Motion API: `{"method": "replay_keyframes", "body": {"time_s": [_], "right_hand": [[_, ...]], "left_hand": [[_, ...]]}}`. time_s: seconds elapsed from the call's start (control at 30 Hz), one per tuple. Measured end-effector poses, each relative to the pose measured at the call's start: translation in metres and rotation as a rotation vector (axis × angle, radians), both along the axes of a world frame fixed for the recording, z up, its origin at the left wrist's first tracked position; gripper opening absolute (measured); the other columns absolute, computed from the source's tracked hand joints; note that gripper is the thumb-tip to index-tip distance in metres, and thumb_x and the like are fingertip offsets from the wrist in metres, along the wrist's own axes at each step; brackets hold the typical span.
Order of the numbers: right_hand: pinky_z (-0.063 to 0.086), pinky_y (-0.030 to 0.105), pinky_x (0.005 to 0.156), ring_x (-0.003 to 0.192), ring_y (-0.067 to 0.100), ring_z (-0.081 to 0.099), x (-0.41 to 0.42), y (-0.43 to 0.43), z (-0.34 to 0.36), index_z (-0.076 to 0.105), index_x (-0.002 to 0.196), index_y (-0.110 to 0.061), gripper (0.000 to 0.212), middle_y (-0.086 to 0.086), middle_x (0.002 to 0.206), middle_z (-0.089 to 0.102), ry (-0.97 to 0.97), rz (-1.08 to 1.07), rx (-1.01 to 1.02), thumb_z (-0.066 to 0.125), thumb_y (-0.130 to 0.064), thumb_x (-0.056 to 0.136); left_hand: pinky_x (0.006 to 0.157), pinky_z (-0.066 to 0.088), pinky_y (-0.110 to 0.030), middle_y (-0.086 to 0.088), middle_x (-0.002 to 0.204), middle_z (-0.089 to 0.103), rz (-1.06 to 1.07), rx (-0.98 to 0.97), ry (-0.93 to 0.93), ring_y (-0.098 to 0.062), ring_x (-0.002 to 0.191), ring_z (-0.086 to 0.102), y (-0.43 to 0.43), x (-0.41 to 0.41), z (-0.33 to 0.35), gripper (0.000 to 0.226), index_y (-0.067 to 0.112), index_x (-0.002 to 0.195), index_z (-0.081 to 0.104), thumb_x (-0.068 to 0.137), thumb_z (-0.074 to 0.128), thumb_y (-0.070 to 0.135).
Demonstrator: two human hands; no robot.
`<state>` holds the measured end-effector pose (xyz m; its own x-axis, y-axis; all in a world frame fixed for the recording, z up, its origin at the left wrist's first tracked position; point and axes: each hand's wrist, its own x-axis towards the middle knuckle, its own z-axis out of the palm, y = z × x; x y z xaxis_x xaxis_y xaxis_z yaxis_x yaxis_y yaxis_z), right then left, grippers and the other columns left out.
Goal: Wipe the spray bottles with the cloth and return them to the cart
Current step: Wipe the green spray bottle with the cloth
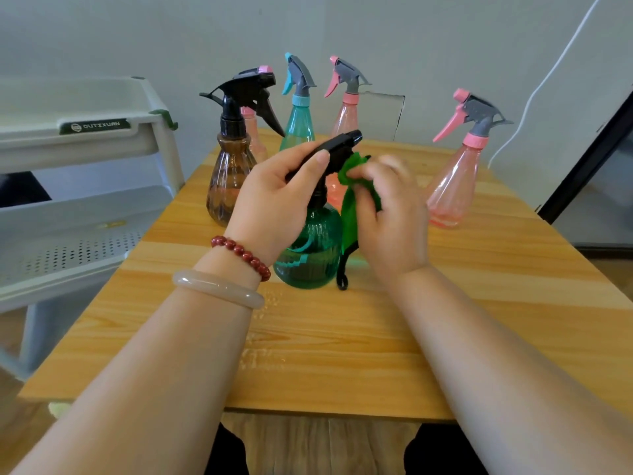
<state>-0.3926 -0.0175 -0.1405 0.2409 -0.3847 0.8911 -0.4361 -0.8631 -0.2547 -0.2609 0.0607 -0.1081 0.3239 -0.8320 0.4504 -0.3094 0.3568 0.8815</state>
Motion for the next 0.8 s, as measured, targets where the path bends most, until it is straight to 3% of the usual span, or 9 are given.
{"method": "replay_keyframes", "body": {"time_s": [0.1,0.2,0.27,0.37,0.5,0.7,0.8], "right_hand": [[0.034,0.005,0.085,0.096,0.011,0.053,-0.009,-0.002,-0.012,0.069,0.096,-0.003,0.017,-0.005,0.1,0.055,-0.035,-0.022,0.096,0.056,0.006,0.088],[0.036,0.01,0.089,0.097,0.012,0.052,-0.007,0.003,-0.006,0.067,0.098,0.003,0.017,0.006,0.101,0.056,-0.094,-0.019,-0.016,0.055,0.008,0.088],[0.037,0.013,0.089,0.097,0.01,0.051,0.0,0.005,-0.007,0.067,0.099,0.003,0.016,0.005,0.103,0.054,-0.094,0.002,-0.042,0.055,0.007,0.089],[0.035,0.006,0.085,0.095,0.001,0.045,0.003,0.0,-0.016,0.068,0.096,-0.001,0.018,-0.005,0.102,0.051,-0.075,-0.007,0.098,0.055,0.008,0.087],[0.033,0.004,0.088,0.096,0.001,0.047,-0.009,-0.001,-0.02,0.068,0.095,-0.003,0.02,-0.003,0.099,0.053,-0.132,-0.034,0.179,0.057,0.009,0.084],[0.039,0.013,0.09,0.098,-0.008,0.049,-0.007,0.003,-0.009,0.063,0.104,-0.003,0.016,-0.006,0.101,0.055,-0.331,0.007,0.117,0.055,0.001,0.09],[0.042,0.014,0.088,0.096,-0.004,0.054,-0.002,0.007,-0.005,0.063,0.101,-0.021,0.023,-0.016,0.098,0.059,-0.285,0.107,0.253,0.055,-0.002,0.091]], "left_hand": [[0.072,0.051,-0.012,0.017,0.091,0.067,0.025,-0.014,-0.022,0.005,0.086,0.061,-0.002,0.001,-0.002,0.023,0.033,0.119,0.064,0.101,0.05,0.029],[0.073,0.047,-0.007,0.02,0.094,0.065,0.034,-0.021,-0.057,0.012,0.087,0.059,-0.004,-0.001,-0.002,0.025,0.03,0.123,0.063,0.102,0.05,0.028],[0.074,0.049,-0.008,0.019,0.095,0.066,0.015,-0.017,-0.055,0.01,0.089,0.06,-0.004,-0.001,-0.003,0.024,0.032,0.121,0.063,0.102,0.05,0.029],[0.076,0.05,-0.01,0.026,0.088,0.067,0.008,-0.012,-0.051,0.01,0.088,0.06,-0.004,0.002,-0.002,0.02,0.041,0.114,0.061,0.101,0.05,0.03],[0.08,0.053,-0.016,0.033,0.082,0.065,-0.023,0.009,0.006,0.011,0.087,0.061,-0.004,0.006,-0.002,0.017,0.04,0.11,0.061,0.101,0.051,0.03],[0.07,0.051,-0.013,0.017,0.082,0.066,0.0,-0.041,0.096,0.007,0.077,0.063,-0.004,0.004,-0.006,0.01,0.024,0.102,0.067,0.098,0.057,0.025],[0.072,0.051,-0.014,0.018,0.079,0.066,-0.031,0.014,0.123,0.006,0.075,0.063,-0.007,0.008,-0.005,0.011,0.027,0.097,0.069,0.098,0.058,0.028]]}}
